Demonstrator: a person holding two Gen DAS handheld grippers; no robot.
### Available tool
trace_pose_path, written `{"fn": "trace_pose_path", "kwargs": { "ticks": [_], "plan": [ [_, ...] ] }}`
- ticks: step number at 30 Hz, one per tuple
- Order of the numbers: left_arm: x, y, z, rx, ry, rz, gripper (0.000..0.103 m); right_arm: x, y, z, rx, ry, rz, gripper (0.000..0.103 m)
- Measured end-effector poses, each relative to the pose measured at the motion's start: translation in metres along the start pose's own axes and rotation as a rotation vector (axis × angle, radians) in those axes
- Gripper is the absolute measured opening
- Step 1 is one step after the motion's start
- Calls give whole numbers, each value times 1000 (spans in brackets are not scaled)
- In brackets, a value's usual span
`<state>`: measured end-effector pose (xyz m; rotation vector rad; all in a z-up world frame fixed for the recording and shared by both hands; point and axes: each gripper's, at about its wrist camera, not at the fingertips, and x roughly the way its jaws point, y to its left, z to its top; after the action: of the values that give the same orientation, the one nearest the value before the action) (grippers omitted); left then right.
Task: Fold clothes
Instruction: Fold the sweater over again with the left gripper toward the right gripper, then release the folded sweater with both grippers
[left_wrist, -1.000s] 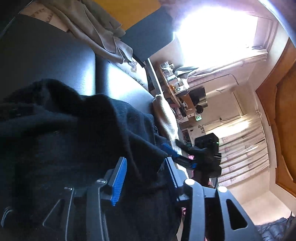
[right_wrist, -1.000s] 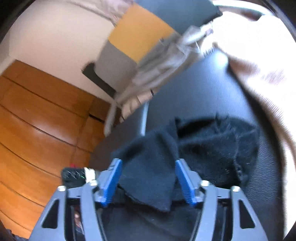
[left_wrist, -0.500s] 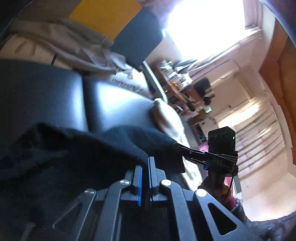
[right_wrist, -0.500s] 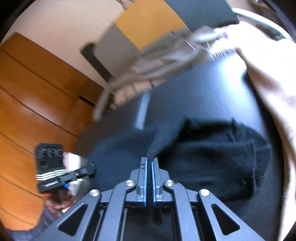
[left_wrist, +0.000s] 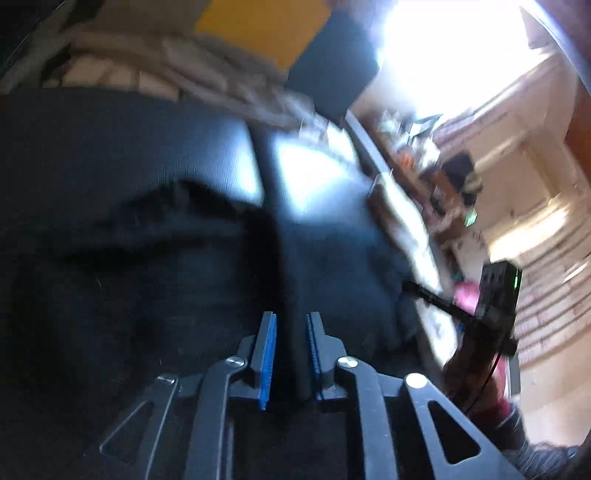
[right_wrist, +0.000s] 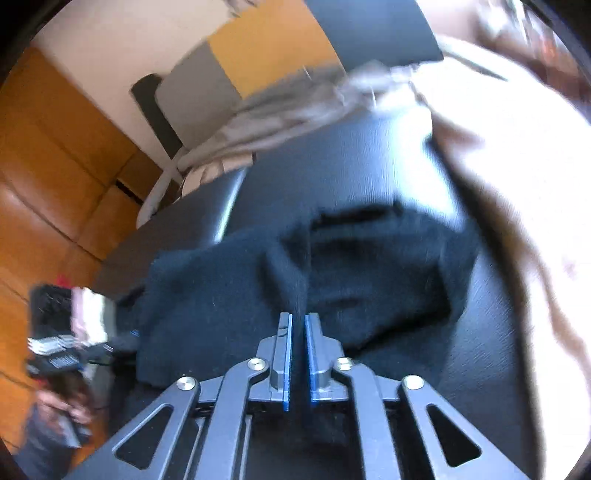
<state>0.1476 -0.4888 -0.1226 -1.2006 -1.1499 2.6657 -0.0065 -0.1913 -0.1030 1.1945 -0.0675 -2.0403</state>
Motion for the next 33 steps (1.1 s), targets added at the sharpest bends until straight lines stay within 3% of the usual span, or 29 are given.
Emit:
{"fn": "trace_pose_path", "kwargs": {
  "ticks": [1, 3, 5, 6, 9, 12, 16, 19, 21, 24, 32, 33],
  "plan": [
    [-4, -9, 5, 23, -38, 4, 19, -7, 10, 3, -39, -34, -4, 19],
    [-5, -26, 13, 81, -96, 30, 21, -16, 35, 7, -144, -92, -17, 42],
    [11, -38, 21, 118, -96, 71, 22, -10, 60, 10, -266, -118, -65, 57],
    [19, -44, 25, 137, -97, 95, 23, -5, 70, 11, -317, -124, -84, 60],
    [60, -48, 30, 196, -61, 276, 24, 25, 78, 12, -368, -69, -107, 59],
    [90, -41, 23, 232, -37, 351, 24, 59, 71, 10, -375, 4, -138, 59],
    [95, -39, 12, 323, -109, 368, 26, 68, 55, 1, -353, -15, -105, 61],
    [93, -22, 21, 261, -119, 295, 26, 70, 56, 2, -354, -21, -118, 63],
    [93, -4, 30, 195, -122, 228, 17, 70, 55, 3, -351, -24, -119, 64],
    [94, 5, 40, 154, -123, 201, 13, 71, 51, 8, -336, -25, -116, 65],
    [99, -17, 40, 209, -129, 317, 14, 78, 55, 12, -350, -28, -140, 69],
    [98, -21, 40, 205, -126, 341, 22, 77, 55, 12, -350, -30, -141, 70]
  ]
}}
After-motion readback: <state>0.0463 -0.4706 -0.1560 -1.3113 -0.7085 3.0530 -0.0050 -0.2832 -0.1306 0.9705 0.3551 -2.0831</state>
